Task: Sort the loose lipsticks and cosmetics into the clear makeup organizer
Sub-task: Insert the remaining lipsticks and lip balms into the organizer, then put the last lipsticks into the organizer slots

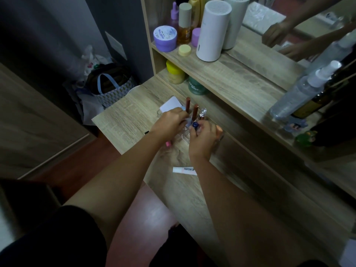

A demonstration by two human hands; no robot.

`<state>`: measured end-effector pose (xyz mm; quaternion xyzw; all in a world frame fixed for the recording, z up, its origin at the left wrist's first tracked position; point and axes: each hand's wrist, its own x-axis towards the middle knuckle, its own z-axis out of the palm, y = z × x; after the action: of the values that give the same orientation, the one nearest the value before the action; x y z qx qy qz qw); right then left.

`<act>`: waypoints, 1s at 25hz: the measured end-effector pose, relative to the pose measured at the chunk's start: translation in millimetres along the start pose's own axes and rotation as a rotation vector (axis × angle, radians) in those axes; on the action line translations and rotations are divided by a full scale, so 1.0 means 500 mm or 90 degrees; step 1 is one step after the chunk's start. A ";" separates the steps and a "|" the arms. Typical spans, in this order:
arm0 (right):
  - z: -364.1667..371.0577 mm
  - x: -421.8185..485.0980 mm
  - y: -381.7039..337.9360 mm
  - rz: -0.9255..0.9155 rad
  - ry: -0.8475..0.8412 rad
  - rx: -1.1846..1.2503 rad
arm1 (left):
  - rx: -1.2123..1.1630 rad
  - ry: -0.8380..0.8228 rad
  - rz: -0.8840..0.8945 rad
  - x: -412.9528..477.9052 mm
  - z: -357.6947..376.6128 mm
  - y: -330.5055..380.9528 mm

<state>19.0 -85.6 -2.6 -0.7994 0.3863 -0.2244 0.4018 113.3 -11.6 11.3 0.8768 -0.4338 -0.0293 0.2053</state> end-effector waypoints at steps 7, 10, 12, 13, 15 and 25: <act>-0.023 -0.017 0.003 -0.083 -0.022 -0.033 | -0.022 0.040 -0.088 -0.066 -0.053 -0.074; -0.013 -0.044 0.012 -0.131 -0.150 -0.044 | -0.018 0.012 -0.177 -0.095 -0.044 -0.106; 0.005 -0.056 0.016 -0.168 -0.267 -0.122 | -0.022 -0.001 -0.273 -0.112 -0.029 -0.121; 0.016 -0.059 0.016 -0.182 -0.313 -0.177 | -0.028 -0.008 -0.329 -0.119 -0.020 -0.128; 0.040 -0.059 0.010 -0.185 -0.350 -0.259 | -0.049 -0.027 -0.437 -0.129 -0.001 -0.135; 0.116 -0.054 0.001 -0.092 -0.324 -0.315 | -0.296 0.022 -0.592 -0.125 0.032 -0.165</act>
<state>41.4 -37.0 -37.6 -0.9279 0.2590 0.0538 0.2627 132.7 75.7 -43.2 0.9084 0.0228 -0.1989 0.3671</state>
